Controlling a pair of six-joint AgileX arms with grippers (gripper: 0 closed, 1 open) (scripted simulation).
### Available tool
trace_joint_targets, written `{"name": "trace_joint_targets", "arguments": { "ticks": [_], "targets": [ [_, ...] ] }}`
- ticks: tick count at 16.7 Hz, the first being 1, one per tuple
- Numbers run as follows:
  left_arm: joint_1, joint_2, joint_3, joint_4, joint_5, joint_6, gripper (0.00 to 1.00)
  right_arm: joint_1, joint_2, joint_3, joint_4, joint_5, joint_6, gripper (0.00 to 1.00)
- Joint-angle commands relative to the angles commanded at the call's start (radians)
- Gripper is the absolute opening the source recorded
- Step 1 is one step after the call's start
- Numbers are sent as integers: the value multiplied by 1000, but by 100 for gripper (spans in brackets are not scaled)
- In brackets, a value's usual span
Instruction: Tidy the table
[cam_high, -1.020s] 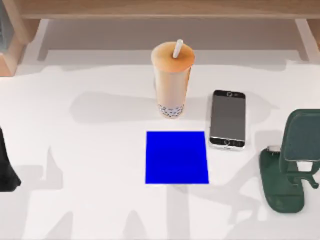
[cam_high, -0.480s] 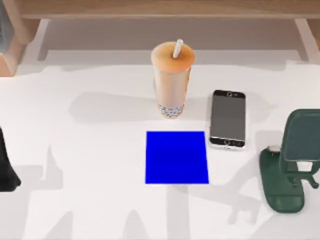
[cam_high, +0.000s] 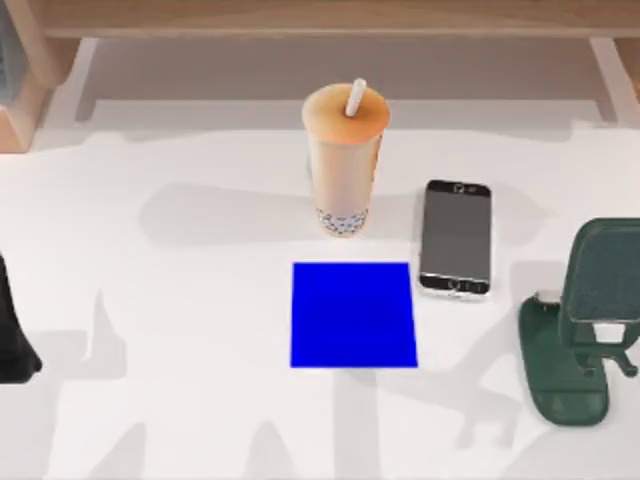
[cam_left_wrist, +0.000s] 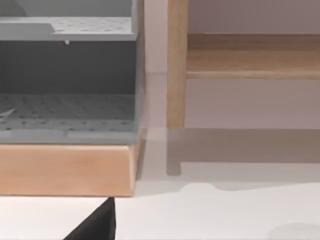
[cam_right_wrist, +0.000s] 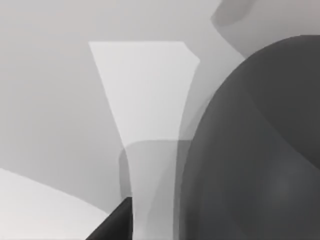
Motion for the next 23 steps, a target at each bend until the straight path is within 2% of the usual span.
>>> {"name": "trace_joint_targets", "arguments": {
  "ticks": [7, 15, 20, 23],
  "targets": [
    [0, 0, 0, 0, 0, 0, 100, 0, 0, 0, 0, 0, 0, 2],
    [0, 0, 0, 0, 0, 0, 100, 0, 0, 0, 0, 0, 0, 0],
    [0, 0, 0, 0, 0, 0, 100, -1, -77, 74, -112, 24, 13, 0],
    [0, 0, 0, 0, 0, 0, 100, -2, -117, 152, -272, 24, 12, 0]
  ]
}}
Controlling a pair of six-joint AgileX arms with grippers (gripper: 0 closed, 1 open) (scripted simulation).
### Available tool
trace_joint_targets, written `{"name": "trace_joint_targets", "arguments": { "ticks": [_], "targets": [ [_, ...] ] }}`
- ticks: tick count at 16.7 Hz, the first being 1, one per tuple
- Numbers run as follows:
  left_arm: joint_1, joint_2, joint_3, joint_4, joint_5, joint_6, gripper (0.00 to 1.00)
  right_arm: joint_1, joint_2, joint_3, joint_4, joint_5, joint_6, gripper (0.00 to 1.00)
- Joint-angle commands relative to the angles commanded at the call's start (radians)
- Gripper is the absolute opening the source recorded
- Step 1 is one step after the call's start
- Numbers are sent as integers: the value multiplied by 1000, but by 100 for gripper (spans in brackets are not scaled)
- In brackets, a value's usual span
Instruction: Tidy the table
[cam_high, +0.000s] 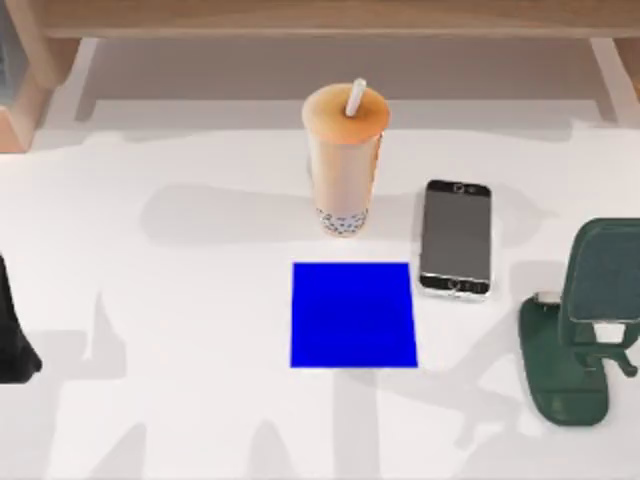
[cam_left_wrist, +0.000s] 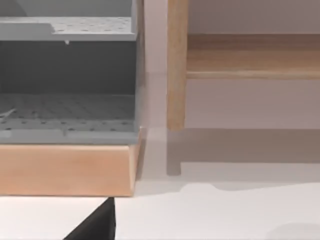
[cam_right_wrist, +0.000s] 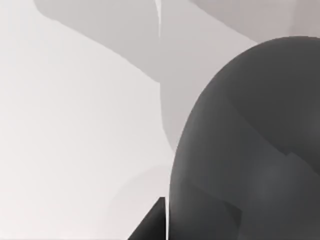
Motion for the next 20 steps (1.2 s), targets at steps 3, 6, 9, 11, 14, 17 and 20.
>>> {"name": "trace_joint_targets", "arguments": {
  "ticks": [3, 6, 9, 11, 14, 17, 20],
  "targets": [
    [0, 0, 0, 0, 0, 0, 100, -1, -50, 82, -151, 0, -2, 0],
    [0, 0, 0, 0, 0, 0, 100, -1, -91, 132, -208, 0, 3, 0],
    [0, 0, 0, 0, 0, 0, 100, 0, -87, 130, -206, 0, 4, 0],
    [0, 0, 0, 0, 0, 0, 100, 10, -82, 140, -206, 2, 1, 0],
    [0, 0, 0, 0, 0, 0, 100, 92, -52, 230, -208, 17, -20, 0],
    [0, 0, 0, 0, 0, 0, 100, 217, -6, 387, -217, 41, -51, 0],
    [0, 0, 0, 0, 0, 0, 100, 358, 50, 567, -228, 60, -76, 0]
  ]
}}
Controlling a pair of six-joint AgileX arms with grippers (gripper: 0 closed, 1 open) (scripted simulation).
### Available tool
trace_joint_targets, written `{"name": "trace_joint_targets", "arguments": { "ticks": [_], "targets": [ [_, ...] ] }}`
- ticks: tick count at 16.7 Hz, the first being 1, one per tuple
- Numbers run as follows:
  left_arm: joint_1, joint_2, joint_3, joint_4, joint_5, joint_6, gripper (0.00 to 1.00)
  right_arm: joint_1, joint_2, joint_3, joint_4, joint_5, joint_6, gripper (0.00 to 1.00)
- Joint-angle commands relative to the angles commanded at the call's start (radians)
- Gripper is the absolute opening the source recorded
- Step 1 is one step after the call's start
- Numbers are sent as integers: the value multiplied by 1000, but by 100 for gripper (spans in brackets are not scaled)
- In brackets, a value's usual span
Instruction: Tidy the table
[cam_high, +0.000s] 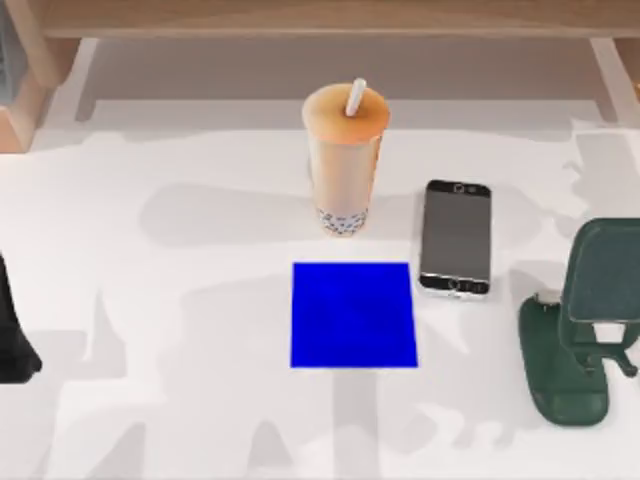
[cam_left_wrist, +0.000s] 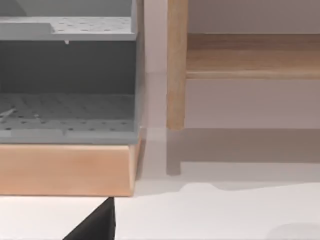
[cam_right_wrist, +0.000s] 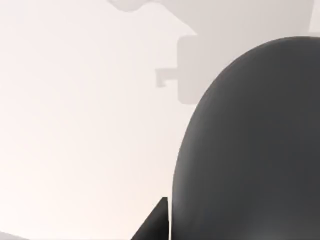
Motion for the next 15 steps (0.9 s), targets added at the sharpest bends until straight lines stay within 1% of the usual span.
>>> {"name": "trace_joint_targets", "arguments": {
  "ticks": [5, 11, 13, 15],
  "targets": [
    [0, 0, 0, 0, 0, 0, 100, 260, 158, 233, -19, 4, -40, 0],
    [0, 0, 0, 0, 0, 0, 100, 587, 500, 357, -32, -40, -98, 0],
    [0, 0, 0, 0, 0, 0, 100, 663, 607, 385, -17, -54, -111, 0],
    [0, 0, 0, 0, 0, 0, 100, 709, 685, 410, 3, -60, -121, 0]
  ]
}}
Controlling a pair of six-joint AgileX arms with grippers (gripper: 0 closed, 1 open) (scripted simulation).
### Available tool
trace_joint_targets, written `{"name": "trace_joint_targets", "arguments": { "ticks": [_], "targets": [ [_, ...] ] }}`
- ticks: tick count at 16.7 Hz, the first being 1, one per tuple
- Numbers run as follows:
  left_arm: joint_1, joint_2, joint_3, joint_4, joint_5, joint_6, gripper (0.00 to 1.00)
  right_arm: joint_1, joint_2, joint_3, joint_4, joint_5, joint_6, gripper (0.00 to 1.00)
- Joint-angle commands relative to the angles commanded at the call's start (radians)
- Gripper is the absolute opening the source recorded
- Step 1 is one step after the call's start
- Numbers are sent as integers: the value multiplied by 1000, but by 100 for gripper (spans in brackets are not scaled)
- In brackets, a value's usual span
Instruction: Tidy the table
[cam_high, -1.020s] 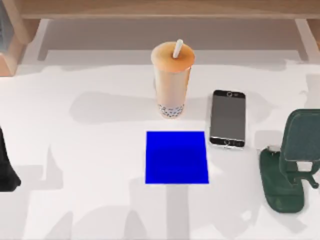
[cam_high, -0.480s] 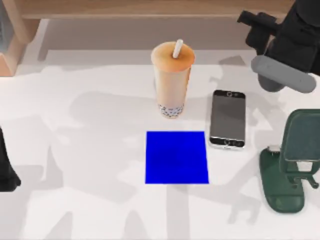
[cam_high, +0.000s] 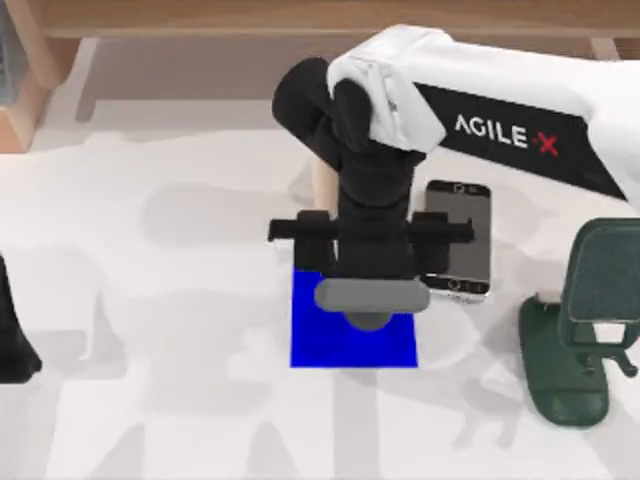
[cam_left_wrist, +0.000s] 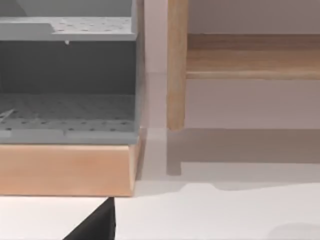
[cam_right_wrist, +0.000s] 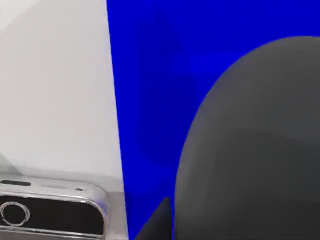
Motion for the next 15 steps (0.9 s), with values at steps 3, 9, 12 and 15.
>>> {"name": "trace_joint_targets", "arguments": {
  "ticks": [3, 9, 12, 15],
  "targets": [
    [0, 0, 0, 0, 0, 0, 100, 20, 40, 21, 16, -1, -6, 0],
    [0, 0, 0, 0, 0, 0, 100, 17, 41, 11, 24, -1, -4, 0],
    [0, 0, 0, 0, 0, 0, 100, 19, 47, 0, 43, -1, -5, 0],
    [0, 0, 0, 0, 0, 0, 100, 20, 49, -4, 50, -1, -6, 0]
  ]
}}
